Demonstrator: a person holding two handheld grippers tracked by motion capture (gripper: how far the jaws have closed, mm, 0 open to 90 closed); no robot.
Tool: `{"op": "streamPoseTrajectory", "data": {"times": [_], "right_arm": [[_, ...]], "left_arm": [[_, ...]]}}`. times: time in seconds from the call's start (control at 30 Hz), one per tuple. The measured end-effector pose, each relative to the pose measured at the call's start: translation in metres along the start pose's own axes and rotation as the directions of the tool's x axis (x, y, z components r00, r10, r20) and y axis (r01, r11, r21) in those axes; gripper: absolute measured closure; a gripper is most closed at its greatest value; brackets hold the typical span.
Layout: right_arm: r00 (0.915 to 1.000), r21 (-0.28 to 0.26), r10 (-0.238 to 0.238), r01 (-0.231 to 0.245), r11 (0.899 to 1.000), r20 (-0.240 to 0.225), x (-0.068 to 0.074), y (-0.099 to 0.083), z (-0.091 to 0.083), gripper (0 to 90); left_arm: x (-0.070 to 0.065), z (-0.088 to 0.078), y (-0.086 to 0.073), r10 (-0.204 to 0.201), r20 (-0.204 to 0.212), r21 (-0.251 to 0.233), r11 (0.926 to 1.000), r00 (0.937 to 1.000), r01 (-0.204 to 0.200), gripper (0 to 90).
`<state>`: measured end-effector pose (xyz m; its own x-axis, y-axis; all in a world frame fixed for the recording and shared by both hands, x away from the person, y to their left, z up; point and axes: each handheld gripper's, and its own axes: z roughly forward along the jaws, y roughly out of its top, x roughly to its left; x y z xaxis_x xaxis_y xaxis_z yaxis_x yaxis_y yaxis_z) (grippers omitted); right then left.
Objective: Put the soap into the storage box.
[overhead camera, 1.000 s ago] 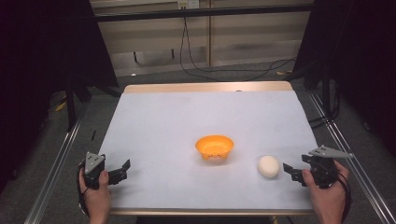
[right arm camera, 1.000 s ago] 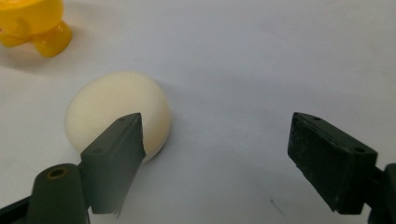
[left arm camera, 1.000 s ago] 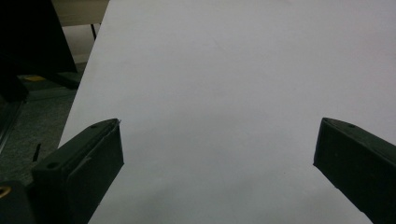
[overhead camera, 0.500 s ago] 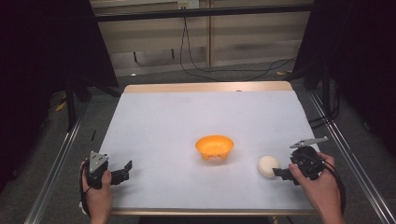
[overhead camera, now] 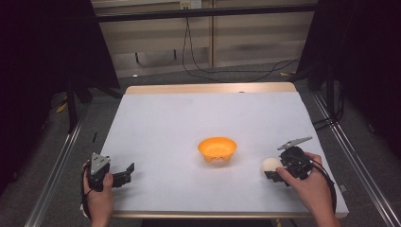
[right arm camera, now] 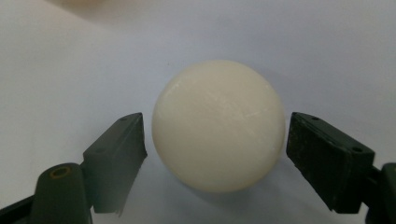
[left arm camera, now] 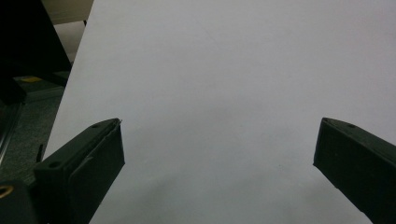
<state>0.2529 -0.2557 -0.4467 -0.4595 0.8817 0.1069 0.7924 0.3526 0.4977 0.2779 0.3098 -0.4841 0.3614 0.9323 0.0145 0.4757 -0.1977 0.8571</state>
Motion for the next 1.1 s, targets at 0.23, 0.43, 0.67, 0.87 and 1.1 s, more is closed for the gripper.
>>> {"op": "streamPoseTrajectory", "data": {"times": [0.23,0.43,0.67,0.87,1.1], "right_arm": [[1.0,0.03,0.003,-0.004,1.0,0.005,0.0,0.001,0.012,23.3],[0.9999,0.038,0.015,-0.015,0.999,0.0,-0.001,0.001,0.015,23.7],[0.9996,0.019,0.026,-0.026,0.999,0.005,-0.004,0.0,0.013,24.0],[0.9993,-0.004,0.034,-0.034,0.999,-0.015,-0.006,0.004,0.011,24.1],[0.999,-0.034,0.031,-0.032,0.999,-0.032,-0.005,0.013,0.004,24.4]], "left_arm": [[0.0,0.0,0.0,0.004,0.0,-0.003,1.0,1.0,-0.004,1.7],[-0.001,0.0,0.0,0.004,-0.002,-0.006,1.0,1.0,-0.004,1.8],[-0.001,-0.001,0.0,0.005,-0.002,-0.008,1.0,1.0,-0.005,1.8],[0.0,0.0,0.0,0.003,0.003,-0.007,1.0,1.0,-0.003,1.7],[0.0,0.0,0.0,0.005,0.002,-0.004,1.0,1.0,-0.005,1.7]]}}
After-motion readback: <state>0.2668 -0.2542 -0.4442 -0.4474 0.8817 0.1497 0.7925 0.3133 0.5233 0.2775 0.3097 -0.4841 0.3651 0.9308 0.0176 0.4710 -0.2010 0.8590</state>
